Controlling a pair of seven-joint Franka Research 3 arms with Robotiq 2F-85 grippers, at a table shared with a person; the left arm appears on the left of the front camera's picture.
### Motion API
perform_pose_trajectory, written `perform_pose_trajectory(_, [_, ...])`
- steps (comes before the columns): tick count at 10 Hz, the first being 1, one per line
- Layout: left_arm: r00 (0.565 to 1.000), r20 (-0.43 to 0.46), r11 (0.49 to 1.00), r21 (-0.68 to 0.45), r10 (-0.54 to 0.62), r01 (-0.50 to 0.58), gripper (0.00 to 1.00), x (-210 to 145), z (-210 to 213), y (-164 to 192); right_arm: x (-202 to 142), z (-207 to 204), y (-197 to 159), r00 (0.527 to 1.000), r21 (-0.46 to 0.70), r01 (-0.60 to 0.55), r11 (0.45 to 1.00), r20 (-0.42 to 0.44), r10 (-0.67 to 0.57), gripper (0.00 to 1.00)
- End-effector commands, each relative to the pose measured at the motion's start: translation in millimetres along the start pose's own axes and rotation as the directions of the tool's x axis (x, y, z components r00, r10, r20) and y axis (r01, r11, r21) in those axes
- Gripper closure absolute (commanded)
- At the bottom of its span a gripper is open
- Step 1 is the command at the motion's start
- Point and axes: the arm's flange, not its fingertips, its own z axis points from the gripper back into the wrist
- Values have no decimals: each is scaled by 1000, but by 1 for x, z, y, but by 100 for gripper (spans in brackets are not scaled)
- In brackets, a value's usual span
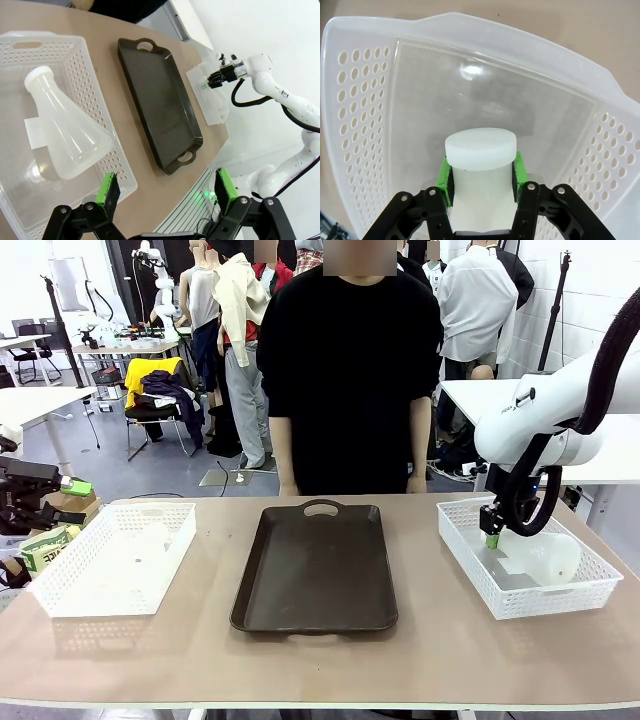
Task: Prepare the laboratory tools.
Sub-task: Pick up the Big flask that the person points to.
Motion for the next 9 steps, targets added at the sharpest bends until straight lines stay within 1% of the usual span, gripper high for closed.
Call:
perform_pose_trajectory(1, [1000, 11, 1000, -13, -8, 8, 0, 0, 1, 0, 4, -7, 2, 1000, -15, 25, 1000, -3, -25, 100])
perform_pose_trajectory(4, [1000, 11, 1000, -13, -8, 8, 0, 0, 1, 0, 0, -6, 3, 999, -3, 45, 999, -7, -45, 100])
perform_pose_trajectory(5, [1000, 11, 1000, -13, -8, 8, 0, 0, 1, 0, 0, 0, 0, 1000, 0, 5, 1000, 0, -5, 100])
perform_pose_trajectory(9, [1000, 11, 1000, -13, -8, 8, 0, 0, 1, 0, 0, 0, 0, 1000, 0, 5, 1000, 0, -5, 100])
